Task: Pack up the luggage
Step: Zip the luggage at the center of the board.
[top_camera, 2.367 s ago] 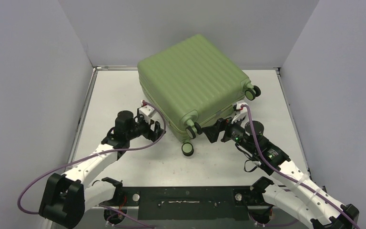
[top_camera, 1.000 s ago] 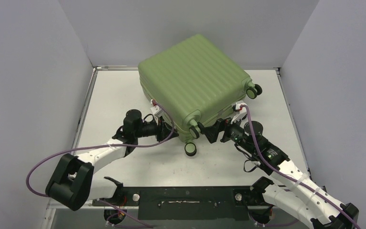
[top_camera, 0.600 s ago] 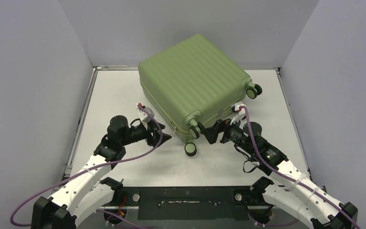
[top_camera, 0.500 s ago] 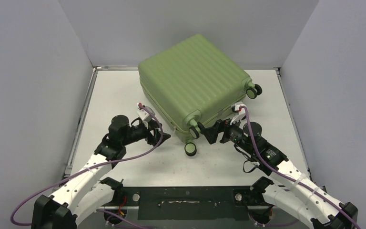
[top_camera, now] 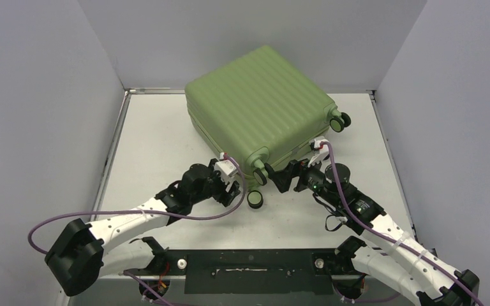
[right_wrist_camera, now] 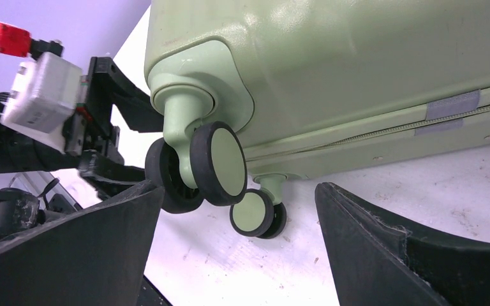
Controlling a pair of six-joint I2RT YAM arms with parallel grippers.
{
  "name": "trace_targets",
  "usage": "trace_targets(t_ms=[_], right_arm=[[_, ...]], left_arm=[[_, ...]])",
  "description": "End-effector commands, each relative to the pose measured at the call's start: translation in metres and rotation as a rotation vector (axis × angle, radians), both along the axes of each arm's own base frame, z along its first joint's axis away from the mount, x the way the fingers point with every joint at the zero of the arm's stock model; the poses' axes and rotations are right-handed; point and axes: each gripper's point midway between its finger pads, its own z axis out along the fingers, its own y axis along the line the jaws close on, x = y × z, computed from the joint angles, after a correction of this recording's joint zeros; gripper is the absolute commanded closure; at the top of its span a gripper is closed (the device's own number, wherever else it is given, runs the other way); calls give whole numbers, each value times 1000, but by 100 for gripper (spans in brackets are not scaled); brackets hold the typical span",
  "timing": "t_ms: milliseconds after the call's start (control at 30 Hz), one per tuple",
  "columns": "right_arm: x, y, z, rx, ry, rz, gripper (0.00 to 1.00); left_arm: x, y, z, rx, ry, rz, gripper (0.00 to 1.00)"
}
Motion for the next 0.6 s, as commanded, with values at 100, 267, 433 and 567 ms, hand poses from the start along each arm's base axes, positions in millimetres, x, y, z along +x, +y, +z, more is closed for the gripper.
trace_targets(t_ms=[100,267,433,567], right_arm=[[1,-2,24,33,-63,-17,7],[1,-3,25,27,-67,-20,7],[1,-5,24,22,-67,-26,7],[2,-5,24,19,-69,-27,7]], left_arm=[[46,7,21,69,-199,181,31],[57,7,25,83,-231,211,32],[56,-8,33,33,-237,158,34],[55,-14,34,16,-235,139,36]])
